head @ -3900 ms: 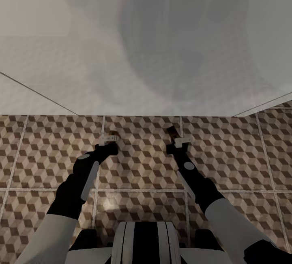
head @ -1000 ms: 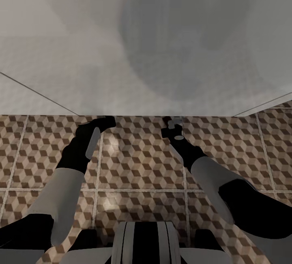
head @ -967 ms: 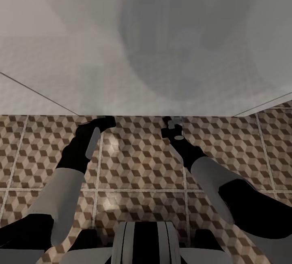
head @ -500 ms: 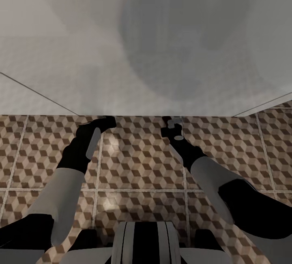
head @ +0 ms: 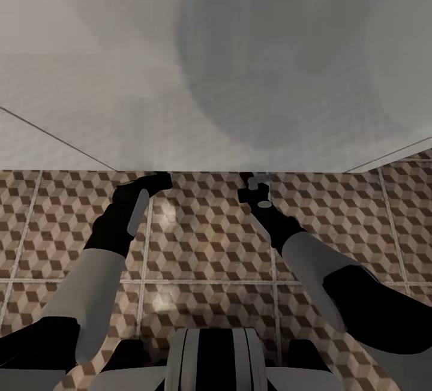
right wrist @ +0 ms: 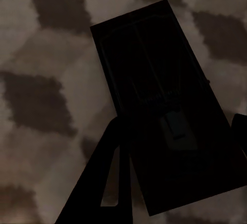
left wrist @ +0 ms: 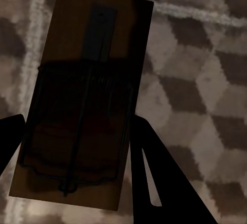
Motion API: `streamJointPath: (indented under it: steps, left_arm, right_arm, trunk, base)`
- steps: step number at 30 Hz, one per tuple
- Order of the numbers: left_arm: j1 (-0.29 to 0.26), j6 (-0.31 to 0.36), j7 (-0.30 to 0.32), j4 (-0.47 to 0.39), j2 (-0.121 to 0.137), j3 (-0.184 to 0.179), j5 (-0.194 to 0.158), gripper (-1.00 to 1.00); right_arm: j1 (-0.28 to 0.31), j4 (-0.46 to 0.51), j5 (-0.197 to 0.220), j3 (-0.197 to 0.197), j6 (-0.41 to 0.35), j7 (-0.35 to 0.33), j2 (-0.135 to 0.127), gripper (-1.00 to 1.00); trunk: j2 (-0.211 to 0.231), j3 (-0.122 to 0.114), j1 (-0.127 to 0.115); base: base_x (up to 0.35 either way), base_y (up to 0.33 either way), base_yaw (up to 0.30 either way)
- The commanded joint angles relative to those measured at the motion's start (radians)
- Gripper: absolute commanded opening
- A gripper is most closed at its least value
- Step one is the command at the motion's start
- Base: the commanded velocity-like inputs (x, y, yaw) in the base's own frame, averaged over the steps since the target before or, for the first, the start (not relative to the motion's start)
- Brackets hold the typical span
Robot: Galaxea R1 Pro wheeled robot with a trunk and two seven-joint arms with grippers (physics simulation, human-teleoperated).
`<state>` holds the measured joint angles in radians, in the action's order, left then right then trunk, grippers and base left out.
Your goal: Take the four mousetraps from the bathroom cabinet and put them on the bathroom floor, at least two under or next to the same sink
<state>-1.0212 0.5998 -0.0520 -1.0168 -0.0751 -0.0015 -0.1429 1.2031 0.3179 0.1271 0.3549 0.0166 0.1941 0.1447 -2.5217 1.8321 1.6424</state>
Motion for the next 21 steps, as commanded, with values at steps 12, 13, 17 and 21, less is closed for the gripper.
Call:
streamJointPath:
  steps: [12, 13, 17, 21]
  left_arm:
    - [0.000, 0.005, -0.003, 0.001, 0.000, -0.001, -0.008, -1.00]
    - [0.000, 0.005, -0.003, 0.001, 0.000, -0.002, -0.008, -1.00]
    - [0.000, 0.005, -0.003, 0.002, -0.001, -0.002, -0.008, -1.00]
    - [0.000, 0.004, -0.003, 0.031, -0.003, 0.001, -0.009, -1.00]
  right_arm:
    - [0.000, 0.000, 0.011, 0.009, 0.004, 0.007, 0.000, 1.00]
    - [0.000, 0.000, 0.011, 0.009, 0.004, 0.007, 0.000, 1.00]
    - [0.000, 0.000, 0.011, 0.009, 0.005, 0.007, 0.000, 1.00]
    - [0.000, 0.000, 0.011, 0.011, 0.019, 0.007, 0.001, 1.00]
  trunk:
    - [0.000, 0.000, 0.000]
    - [0.000, 0.000, 0.000]
    - [0.000, 0.000, 0.000]
    - [0.000, 0.000, 0.000]
  base:
    - [0.000, 0.000, 0.000]
    - [0.000, 0.000, 0.000]
    - [0.000, 0.000, 0.000]
    - [0.000, 0.000, 0.000]
